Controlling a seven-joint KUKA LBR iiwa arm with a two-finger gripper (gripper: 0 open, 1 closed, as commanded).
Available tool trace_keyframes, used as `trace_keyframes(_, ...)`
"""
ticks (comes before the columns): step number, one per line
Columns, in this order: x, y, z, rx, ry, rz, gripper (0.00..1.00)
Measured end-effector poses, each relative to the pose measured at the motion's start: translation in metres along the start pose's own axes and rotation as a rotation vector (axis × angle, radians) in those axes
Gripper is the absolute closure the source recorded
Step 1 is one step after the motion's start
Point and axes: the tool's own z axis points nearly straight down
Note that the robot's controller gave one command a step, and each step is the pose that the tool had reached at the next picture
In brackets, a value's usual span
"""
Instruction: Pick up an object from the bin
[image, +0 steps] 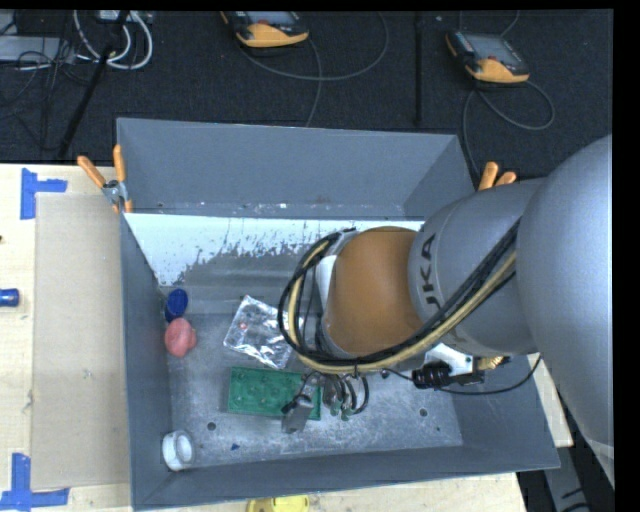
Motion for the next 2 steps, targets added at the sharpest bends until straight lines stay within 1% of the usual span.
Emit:
trace_keyframes(1,0.0,0.0,-0.006,0.002,0.004,0.001,1.0)
trace_keyframes(2,-0.001,-0.001,-0.026,0.002,0.003,0.001,1.0)
